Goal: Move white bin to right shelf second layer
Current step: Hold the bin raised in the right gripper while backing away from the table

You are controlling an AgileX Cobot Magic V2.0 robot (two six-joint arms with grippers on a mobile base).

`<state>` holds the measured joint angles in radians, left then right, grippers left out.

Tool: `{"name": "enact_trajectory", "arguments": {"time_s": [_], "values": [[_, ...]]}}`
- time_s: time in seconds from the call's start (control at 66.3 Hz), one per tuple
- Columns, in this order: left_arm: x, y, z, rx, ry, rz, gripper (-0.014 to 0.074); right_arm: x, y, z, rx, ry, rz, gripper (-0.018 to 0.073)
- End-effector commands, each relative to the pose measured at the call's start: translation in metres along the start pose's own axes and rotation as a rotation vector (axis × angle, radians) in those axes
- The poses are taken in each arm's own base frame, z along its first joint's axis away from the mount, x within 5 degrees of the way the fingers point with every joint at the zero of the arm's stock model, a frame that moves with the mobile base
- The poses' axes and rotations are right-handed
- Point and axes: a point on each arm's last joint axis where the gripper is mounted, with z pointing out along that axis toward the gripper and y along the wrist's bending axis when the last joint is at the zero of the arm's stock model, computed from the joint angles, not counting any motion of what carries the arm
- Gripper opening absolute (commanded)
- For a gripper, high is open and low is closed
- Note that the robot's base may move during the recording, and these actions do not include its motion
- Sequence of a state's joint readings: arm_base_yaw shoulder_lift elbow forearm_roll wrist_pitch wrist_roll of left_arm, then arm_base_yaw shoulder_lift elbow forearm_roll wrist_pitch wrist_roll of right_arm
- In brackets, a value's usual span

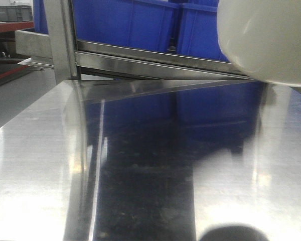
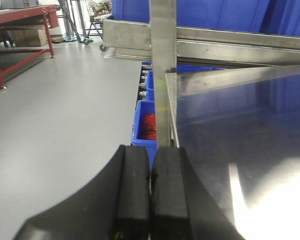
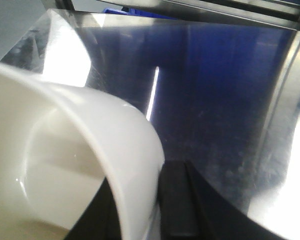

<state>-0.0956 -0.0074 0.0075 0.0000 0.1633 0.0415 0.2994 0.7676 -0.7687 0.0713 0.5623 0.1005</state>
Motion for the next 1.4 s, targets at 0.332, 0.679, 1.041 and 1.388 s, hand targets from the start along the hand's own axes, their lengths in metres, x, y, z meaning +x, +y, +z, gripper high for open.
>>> {"name": "enact_trajectory", "arguments": {"time_s": [0.332,0.679,1.041,1.388], "values": [[0.0043,-0.0005,0.0018,0.003,-0.053,-0.003,0.0085,-0.0187,0.0027,-0.0092,-0.016,-0.145,-0.008,0.0052],[0.0043,-0.0005,0.0018,0.003,-0.053,-0.003,0.0085,-0.0187,0.0027,-0.0092,-0.016,-0.145,-0.008,0.0052],[0.0043,-0.0005,0.0018,0.003,-0.053,-0.003,0.0085,-0.0186,0.0027,-0.0092,-0.016,-0.144,-0.008,0.0052],[0.0043,-0.0005,0.0018,0.003,-0.053,-0.003,0.0085,-0.0187,0.0027,-0.0088,-0.016,-0.143,-0.008,0.0052]]}}
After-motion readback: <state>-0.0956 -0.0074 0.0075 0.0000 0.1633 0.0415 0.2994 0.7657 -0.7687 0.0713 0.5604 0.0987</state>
